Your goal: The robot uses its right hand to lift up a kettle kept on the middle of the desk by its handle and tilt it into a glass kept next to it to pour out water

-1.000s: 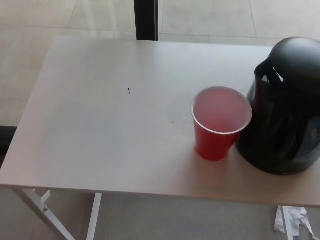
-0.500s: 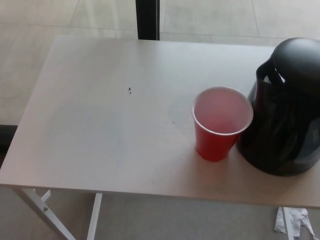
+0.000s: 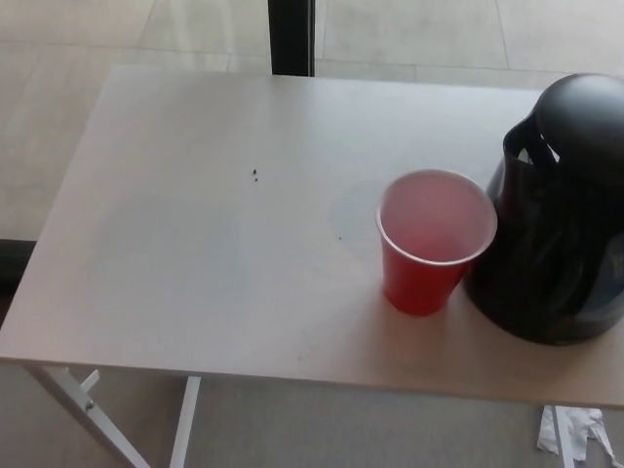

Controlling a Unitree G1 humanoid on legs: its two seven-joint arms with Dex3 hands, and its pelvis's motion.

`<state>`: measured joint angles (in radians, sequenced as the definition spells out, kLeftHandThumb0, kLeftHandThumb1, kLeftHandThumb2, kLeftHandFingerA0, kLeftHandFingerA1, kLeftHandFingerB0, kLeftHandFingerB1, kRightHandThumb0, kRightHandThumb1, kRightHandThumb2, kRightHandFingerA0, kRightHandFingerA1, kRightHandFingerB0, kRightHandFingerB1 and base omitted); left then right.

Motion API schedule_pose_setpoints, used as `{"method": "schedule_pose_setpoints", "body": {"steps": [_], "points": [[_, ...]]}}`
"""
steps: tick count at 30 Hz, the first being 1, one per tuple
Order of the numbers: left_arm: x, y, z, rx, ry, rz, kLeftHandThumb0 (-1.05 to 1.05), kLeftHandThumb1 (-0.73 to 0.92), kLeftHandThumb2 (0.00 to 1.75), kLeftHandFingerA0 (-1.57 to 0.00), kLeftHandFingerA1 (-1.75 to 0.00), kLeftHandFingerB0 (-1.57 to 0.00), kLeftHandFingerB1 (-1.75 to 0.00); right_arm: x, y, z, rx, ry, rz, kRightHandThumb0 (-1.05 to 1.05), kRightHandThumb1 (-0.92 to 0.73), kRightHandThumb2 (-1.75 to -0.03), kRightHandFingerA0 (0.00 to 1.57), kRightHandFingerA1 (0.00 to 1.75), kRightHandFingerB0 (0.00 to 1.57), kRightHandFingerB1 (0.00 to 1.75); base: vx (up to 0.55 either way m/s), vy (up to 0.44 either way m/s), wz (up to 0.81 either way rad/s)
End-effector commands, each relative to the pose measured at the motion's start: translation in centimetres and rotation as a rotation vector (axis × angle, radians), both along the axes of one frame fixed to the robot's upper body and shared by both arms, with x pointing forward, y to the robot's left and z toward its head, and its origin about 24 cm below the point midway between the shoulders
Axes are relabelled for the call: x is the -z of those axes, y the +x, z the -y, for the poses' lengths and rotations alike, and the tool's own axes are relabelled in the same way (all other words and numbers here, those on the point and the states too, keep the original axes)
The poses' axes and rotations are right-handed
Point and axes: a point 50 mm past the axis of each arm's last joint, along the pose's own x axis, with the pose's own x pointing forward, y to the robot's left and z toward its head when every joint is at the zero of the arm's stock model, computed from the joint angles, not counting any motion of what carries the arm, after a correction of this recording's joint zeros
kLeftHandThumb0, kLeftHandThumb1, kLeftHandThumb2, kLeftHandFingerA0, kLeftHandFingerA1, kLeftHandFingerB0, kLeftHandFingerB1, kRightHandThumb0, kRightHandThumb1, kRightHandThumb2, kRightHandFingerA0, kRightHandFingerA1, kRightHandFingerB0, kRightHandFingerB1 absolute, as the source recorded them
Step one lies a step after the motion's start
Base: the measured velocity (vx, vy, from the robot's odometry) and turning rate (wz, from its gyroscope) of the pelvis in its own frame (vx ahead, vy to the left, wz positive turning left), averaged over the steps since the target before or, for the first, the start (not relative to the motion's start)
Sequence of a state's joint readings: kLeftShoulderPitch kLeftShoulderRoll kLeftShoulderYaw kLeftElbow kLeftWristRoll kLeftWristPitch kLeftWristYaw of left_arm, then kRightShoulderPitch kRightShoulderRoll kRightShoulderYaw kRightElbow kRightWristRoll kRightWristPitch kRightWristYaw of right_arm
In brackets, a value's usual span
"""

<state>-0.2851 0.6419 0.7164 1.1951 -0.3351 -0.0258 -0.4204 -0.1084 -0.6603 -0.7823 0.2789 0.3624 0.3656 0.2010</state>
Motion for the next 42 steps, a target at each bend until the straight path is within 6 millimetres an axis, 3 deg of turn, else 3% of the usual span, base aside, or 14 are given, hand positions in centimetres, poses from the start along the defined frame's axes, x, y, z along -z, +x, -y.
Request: {"method": "schedule_pose_setpoints", "body": {"steps": [1, 2, 3, 12, 14, 23, 26, 27, 29, 30, 34, 35, 36, 42], "points": [[-0.9, 0.3, 0.0, 0.095, 0.056, 0.011, -0.34, -0.22, 0.73, -0.74, -1.01, -0.72, -0.98, -2.5, 2.5, -3.9, -0.316, -0.136, 0.019, -0.76, -0.45, -0.76, 0.0, 0.04, 0.0, 0.07, 0.0, 0.0, 0.0], [-0.7, 0.3, 0.1, 0.096, 0.057, 0.0, -0.34, -0.2, 0.73, -0.79, -1.04, -0.7, -0.98, -2.6, 2.6, -4.2, -0.331, -0.139, 0.015, -0.6, -0.61, -0.59, 0.0, 0.08, 0.0, 0.15, 0.0, 0.0, 0.0], [0.3, 0.0, 0.5, 0.107, 0.045, -0.036, -0.95, 0.16, 0.89, -0.48, -1.67, -0.54, -1.51, -2.5, 3.0, -5.1, -0.363, -0.168, -0.011, -0.65, -0.38, -0.75, 0.0, 0.16, 0.0, 0.08, 0.0, 0.0, 0.0], [3.4, -1.7, 2.0, 0.132, -0.025, -0.108, -0.78, 0.08, 0.87, -0.5, -1.6, -0.52, -1.55, 0.1, 4.1, -8.7, -0.525, -0.275, -0.204, -0.49, -0.53, -0.7, 0.0, 0.12, 0.0, 0.08, 0.0, 0.0, 0.0], [3.5, -1.8, 2.0, 0.125, -0.033, -0.112, -1.05, 0.33, 0.94, -0.47, -1.47, -0.47, -1.47, 0.6, 4.3, -9.1, -0.541, -0.271, -0.224, -0.48, -0.53, -0.7, 0.0, 0.12, 0.0, 0.08, 0.0, 0.0, 0.0], [3.7, -2.4, 1.8, 0.109, -0.034, -0.134, -1.05, 0.32, 0.95, -0.46, -1.46, -0.45, -1.5, 2.4, 5.3, -9.7, -0.583, -0.318, -0.307, -0.54, -0.52, -0.79, 0.0, 0.24, 0.0, 0.14, 0.0, 0.0, 0.0], [3.9, -2.9, 1.7, 0.122, -0.058, -0.155, -1.05, 0.23, 0.87, -0.67, -1.38, -0.62, -1.44, 2.6, 6.4, -10.3, -0.605, -0.368, -0.355, -0.48, -0.53, -0.66, 0.01, 0.21, 0.02, 0.15, 0.0, 0.0, 0.0], [4.0, -2.9, 1.7, 0.12, -0.056, -0.16, -0.51, -0.07, 0.8, -0.67, -1.44, -0.61, -1.46, 2.5, 6.7, -10.2, -0.603, -0.382, -0.358, -0.48, -0.54, -0.64, 0.02, 0.22, 0.03, 0.15, 0.0, 0.0, 0.0], [4.1, -3.0, 1.8, 0.115, -0.052, -0.17, -0.61, -0.03, 0.82, -0.58, -1.5, -0.49, -1.54, 2.4, 7.2, -9.9, -0.604, -0.39, -0.34, -0.5, -0.58, -0.58, 0.0, 0.29, 0.0, 0.22, 0.0, 0.0, 0.0], [4.2, -3.1, 1.8, 0.112, -0.057, -0.176, -1.05, 0.22, 0.86, -0.69, -1.38, -0.62, -1.39, 2.2, 7.4, -9.7, -0.592, -0.385, -0.338, -0.49, -0.6, -0.58, 0.01, 0.3, 0.0, 0.23, 0.0, 0.0, 0.0], [4.3, -3.2, 1.8, 0.113, -0.061, -0.184, -1.05, 0.22, 0.86, -0.69, -1.38, -0.62, -1.39, 1.9, 7.8, -9.0, -0.556, -0.346, -0.313, -0.51, -0.58, -0.58, 0.01, 0.31, 0.0, 0.25, 0.0, 0.0, 0.0], [4.3, -3.5, 1.8, 0.14, -0.049, -0.188, -1.05, 0.24, 0.91, -0.51, -1.41, -0.51, -1.42, 1.7, 7.9, -8.8, -0.541, -0.344, -0.307, -0.53, -0.57, -0.58, 0.02, 0.31, 0.02, 0.25, 0.0, 0.0, 0.0], [4.3, -3.7, 1.7, 0.14, -0.036, -0.203, -0.69, 0.04, 0.86, -0.6, -1.52, -0.51, -1.55, 1.4, 8.0, -8.5, -0.523, -0.35, -0.283, -0.56, -0.51, -0.73, 0.03, 0.33, 0.04, 0.21, 0.0, 0.0, 0.0], [4.4, -3.9, 1.6, 0.139, -0.022, -0.224, -1.05, 0.23, 0.9, -0.72, -1.34, -0.68, -1.41, 0.6, 8.2, -7.7, -0.475, -0.334, -0.219, -0.47, -0.6, -0.58, 0.08, 0.35, 0.03, 0.26, 0.0, 0.0, 0.0]]}}
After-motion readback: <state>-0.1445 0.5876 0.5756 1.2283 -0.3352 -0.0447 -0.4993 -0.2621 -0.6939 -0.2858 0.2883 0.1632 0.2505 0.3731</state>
